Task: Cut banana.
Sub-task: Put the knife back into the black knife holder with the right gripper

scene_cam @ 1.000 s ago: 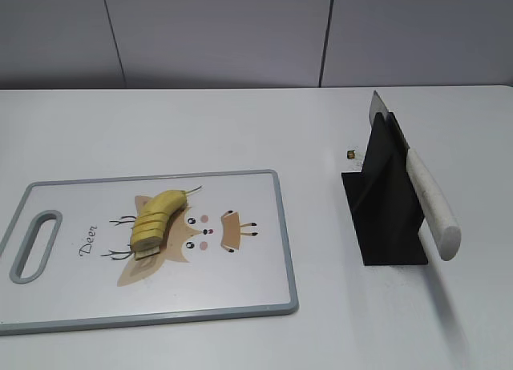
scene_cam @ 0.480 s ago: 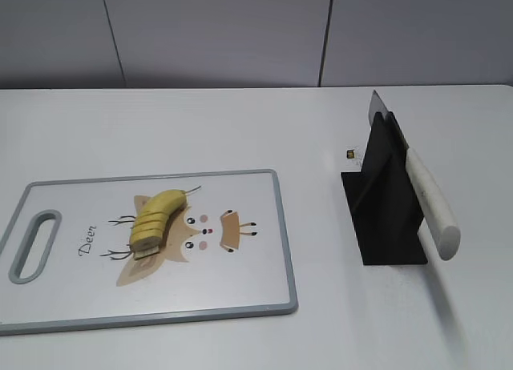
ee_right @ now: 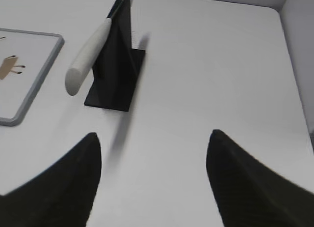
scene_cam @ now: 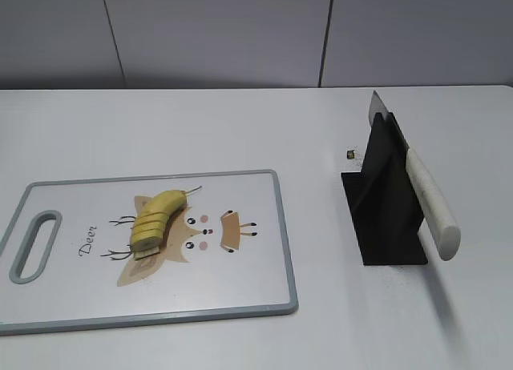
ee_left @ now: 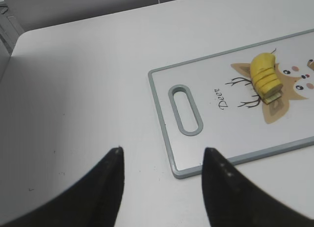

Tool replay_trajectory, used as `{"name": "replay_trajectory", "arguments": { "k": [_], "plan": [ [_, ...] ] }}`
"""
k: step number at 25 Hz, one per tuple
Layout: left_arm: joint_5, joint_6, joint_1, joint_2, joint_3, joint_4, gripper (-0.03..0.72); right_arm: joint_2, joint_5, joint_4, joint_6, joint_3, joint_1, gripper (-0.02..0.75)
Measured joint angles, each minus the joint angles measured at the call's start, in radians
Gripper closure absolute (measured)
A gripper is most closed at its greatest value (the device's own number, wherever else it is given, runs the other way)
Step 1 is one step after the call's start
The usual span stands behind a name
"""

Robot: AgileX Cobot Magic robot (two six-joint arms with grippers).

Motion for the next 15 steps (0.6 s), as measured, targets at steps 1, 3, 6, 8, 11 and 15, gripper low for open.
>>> {"name": "replay_trajectory", "arguments": {
  "k": [1, 3, 6, 8, 11, 15],
  "plan": [
    [0.0, 0.0, 0.0, 0.0, 0.0, 0.0, 0.188, 0.0, 0.0, 0.0, 0.0, 0.0, -0.022, 0.23],
    [0.0, 0.0, 0.0, 0.0, 0.0, 0.0, 0.188, 0.0, 0.0, 0.0, 0.0, 0.0, -0.066, 0.23],
    [0.0, 0.0, 0.0, 0.0, 0.0, 0.0, 0.188, 0.0, 0.0, 0.0, 0.0, 0.0, -0.093, 0.23],
    [0.0, 0.0, 0.0, 0.0, 0.0, 0.0, 0.188, 0.0, 0.0, 0.0, 0.0, 0.0, -0.094, 0.23],
    [0.0, 0.0, 0.0, 0.0, 0.0, 0.0, 0.188, 0.0, 0.0, 0.0, 0.0, 0.0, -0.094, 0.23],
    [0.0, 0.0, 0.0, 0.0, 0.0, 0.0, 0.188, 0.0, 0.0, 0.001, 0.0, 0.0, -0.096, 0.23]
  ]
}}
